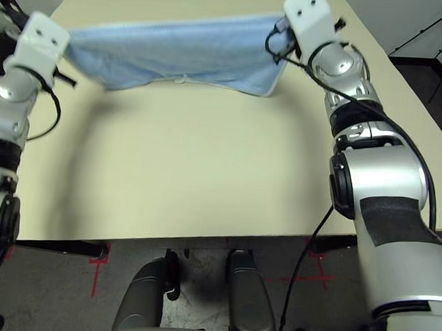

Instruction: Fold the towel and set it aside.

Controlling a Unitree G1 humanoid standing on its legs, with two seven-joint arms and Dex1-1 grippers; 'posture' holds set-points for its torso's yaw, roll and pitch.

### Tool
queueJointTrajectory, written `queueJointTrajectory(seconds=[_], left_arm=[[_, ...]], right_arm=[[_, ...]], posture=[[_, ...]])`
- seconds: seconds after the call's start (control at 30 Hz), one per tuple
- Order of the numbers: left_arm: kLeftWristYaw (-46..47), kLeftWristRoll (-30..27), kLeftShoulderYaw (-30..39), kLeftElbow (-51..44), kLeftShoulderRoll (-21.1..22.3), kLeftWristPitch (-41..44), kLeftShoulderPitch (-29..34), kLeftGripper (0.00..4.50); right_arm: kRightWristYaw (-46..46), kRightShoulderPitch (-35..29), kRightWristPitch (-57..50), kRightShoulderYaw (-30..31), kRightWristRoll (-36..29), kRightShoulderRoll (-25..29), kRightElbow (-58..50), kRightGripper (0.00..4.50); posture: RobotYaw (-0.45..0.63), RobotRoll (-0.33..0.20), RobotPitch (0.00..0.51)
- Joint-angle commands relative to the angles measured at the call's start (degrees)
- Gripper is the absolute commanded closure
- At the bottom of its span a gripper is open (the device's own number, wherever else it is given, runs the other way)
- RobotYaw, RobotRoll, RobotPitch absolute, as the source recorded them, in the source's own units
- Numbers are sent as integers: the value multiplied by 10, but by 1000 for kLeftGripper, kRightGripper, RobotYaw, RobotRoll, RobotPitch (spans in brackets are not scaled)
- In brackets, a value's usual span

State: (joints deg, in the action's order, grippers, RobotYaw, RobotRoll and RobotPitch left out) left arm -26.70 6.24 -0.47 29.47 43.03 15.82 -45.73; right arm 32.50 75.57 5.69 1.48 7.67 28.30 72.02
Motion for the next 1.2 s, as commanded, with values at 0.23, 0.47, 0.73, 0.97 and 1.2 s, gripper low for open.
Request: queueJointTrajectory(seconds=[0.23, 0.47, 0.73, 0.97, 1.2], left_arm=[[-248, -146, 7, -171, 77, 304, -2, 4460], [-412, -221, -51, -250, 147, 384, 34, 4460], [-273, -102, -92, -118, 90, 258, -25, 4460], [-59, 22, -95, 58, 32, 12, -112, 4460], [162, 78, -55, 158, 25, -189, -211, 4460]], right_arm=[[296, 22, -269, -15, -78, 47, -77, 4500], [449, 33, -400, 30, -72, 60, -93, 4500], [259, 43, -316, 45, -22, 20, -70, 4500], [-3, 55, -123, 67, 53, -4, -20, 4500], [-255, 97, 26, 67, 102, 9, 17, 4500]], posture=[[-136, 0, 191], [-134, 0, 186], [-135, 0, 185], [-137, 0, 182], [-137, 0, 180]])
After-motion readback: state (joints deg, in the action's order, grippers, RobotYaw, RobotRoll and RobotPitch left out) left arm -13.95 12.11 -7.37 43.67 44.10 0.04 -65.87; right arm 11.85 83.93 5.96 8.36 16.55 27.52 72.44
